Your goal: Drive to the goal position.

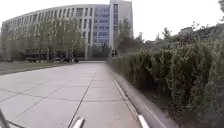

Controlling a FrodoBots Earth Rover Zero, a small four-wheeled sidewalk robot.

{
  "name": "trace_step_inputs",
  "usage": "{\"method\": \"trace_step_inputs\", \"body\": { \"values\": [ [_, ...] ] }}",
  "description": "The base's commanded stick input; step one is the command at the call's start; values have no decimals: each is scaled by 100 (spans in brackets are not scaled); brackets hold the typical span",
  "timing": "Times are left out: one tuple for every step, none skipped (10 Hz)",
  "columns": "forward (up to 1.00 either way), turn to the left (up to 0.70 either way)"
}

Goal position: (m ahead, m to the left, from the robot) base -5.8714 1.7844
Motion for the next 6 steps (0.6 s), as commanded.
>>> {"method": "trace_step_inputs", "body": {
  "values": [
    [4,0],
    [4,0],
    [4,0],
    [4,0],
    [4,0],
    [4,0]
  ]
}}
